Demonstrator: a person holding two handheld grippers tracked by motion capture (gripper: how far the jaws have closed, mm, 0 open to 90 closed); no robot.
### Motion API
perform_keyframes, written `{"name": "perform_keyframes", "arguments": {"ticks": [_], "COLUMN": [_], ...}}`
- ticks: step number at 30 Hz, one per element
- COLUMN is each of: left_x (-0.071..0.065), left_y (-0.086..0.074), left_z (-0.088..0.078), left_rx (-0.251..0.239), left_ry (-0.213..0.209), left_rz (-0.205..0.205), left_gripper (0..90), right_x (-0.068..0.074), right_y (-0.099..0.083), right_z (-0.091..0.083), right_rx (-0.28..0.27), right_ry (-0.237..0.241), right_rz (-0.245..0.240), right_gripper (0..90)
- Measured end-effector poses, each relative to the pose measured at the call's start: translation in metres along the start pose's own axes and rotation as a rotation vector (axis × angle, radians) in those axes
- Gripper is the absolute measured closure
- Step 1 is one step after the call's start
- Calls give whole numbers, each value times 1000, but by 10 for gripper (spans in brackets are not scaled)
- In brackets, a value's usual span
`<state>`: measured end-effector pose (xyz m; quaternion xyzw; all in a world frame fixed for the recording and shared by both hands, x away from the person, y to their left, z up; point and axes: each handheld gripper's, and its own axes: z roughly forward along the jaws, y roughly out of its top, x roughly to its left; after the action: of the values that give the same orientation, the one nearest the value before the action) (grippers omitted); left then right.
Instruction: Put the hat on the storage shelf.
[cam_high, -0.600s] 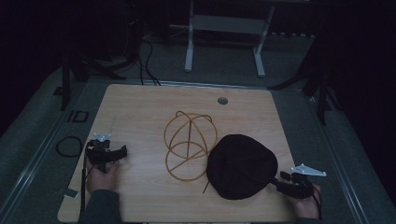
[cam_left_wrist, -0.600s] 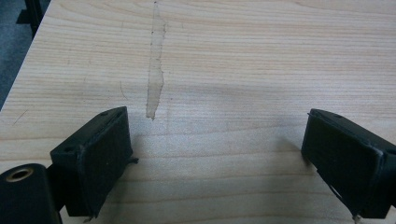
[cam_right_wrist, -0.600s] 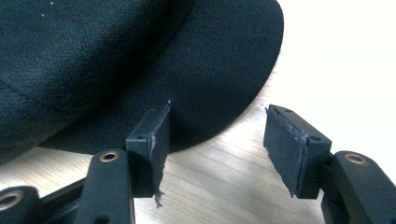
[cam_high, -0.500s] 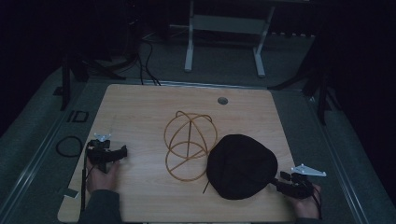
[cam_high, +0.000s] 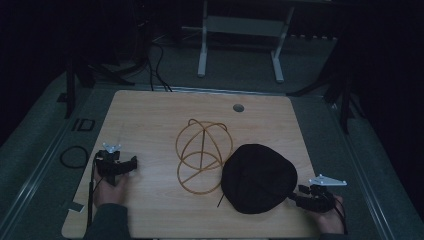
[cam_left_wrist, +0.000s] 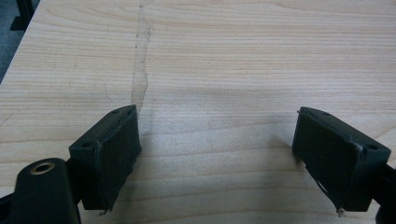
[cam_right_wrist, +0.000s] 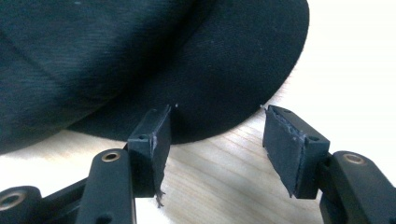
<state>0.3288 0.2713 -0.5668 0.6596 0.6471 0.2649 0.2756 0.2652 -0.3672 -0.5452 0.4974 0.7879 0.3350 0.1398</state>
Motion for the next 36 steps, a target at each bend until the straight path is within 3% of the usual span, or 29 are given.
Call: {"name": "perform_keyframes", "arguments": {"ticks": [13, 20, 25, 36], "left_x": [-1, -1, -1, -1], "left_y": [0, 0, 0, 0], "left_z": [0, 0, 0, 0], "left_rx": [0, 0, 0, -1], "left_ry": [-2, -2, -2, -1], "left_rz": [0, -2, -1, -2], "left_gripper": [147, 147, 147, 147], "right_x": [5, 7, 9, 18], "right_y": [11, 23, 32, 61], "right_z": [-25, -37, -44, -42], "right_rx": [-8, -42, -98, -117], "right_ry": [-15, 26, 57, 78], "right_rz": [-85, -124, -135, -215], "right_gripper": [378, 352, 342, 261]}}
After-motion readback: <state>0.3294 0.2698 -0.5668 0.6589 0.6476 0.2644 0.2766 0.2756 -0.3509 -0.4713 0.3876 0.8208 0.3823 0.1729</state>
